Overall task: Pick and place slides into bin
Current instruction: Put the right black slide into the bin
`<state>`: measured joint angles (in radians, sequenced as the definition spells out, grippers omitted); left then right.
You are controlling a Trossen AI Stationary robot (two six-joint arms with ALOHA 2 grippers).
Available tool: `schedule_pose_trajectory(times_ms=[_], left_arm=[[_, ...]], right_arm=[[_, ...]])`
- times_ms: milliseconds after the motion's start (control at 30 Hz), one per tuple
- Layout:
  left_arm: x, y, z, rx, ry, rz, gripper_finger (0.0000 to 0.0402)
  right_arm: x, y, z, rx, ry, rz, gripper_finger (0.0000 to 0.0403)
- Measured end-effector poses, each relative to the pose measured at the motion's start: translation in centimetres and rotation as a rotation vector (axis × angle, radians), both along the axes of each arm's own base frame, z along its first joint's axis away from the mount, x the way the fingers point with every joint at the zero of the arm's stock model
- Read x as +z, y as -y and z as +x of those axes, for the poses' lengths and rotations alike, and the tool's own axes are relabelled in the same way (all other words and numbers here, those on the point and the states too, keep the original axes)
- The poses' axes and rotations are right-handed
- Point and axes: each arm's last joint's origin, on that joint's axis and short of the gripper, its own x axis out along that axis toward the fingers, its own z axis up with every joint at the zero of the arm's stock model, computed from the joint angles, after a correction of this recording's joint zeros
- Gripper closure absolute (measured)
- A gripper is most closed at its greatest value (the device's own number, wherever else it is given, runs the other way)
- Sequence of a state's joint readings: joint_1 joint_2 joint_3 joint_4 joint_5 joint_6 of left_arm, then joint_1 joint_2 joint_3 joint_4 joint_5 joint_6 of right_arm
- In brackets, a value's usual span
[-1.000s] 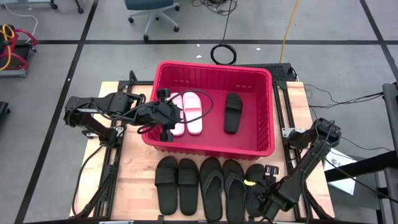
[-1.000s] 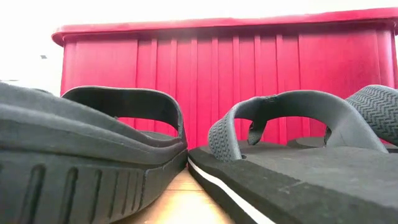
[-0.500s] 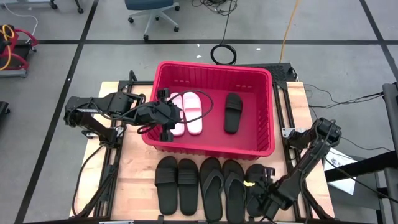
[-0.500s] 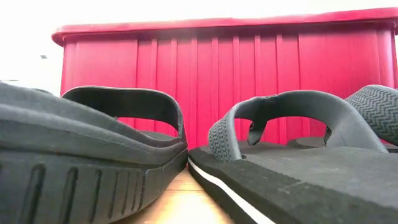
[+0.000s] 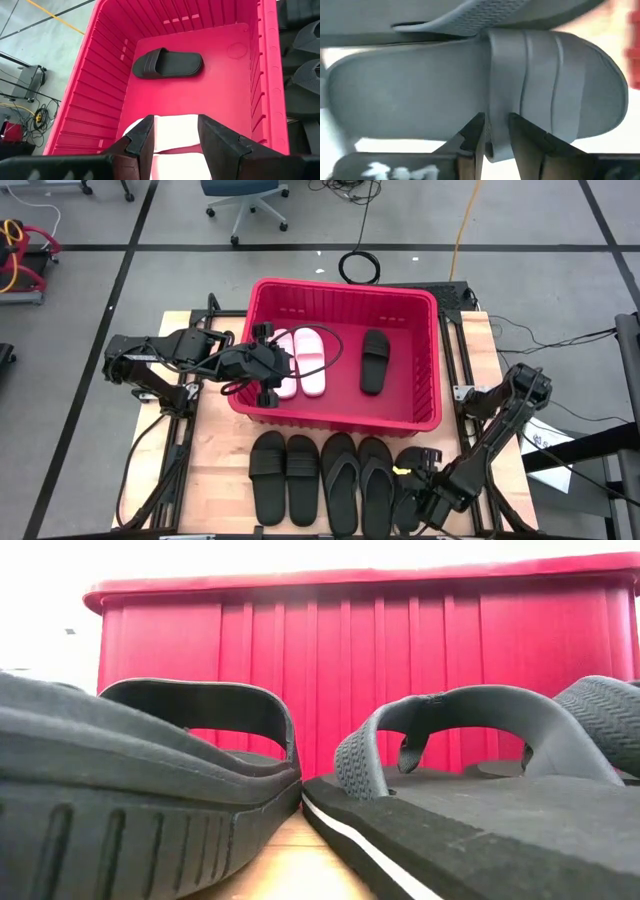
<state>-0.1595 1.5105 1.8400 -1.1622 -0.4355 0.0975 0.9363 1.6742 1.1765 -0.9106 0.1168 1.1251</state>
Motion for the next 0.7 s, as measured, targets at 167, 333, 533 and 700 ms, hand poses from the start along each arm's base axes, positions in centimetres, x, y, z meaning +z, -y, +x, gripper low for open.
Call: schedule_pose_trajectory(times_ms=[167, 333, 533, 700], left_arm=[[0.0, 0.0, 0.0, -0.004, -0.002, 0.004, 0.0254], [0.0, 0.0, 0.0, -0.005, -0.002, 0.005, 0.0254], [0.0, 0.0, 0.0, -0.005, -0.002, 0.005, 0.0254], [0.0, 0.0, 0.0, -0.009, -0.004, 0.009, 0.0254]], right_arm=[[1.3, 0.3, 0.3, -0.028, 0.048, 0.074, 0.0324], [2.2, 0.5, 0.9, -0.045, 0.057, 0.166, 0.0329], [2.5, 0.3, 1.4, -0.05, 0.086, 0.224, 0.0333], [2.5, 0.3, 1.4, -0.043, 0.09, 0.229, 0.0302]])
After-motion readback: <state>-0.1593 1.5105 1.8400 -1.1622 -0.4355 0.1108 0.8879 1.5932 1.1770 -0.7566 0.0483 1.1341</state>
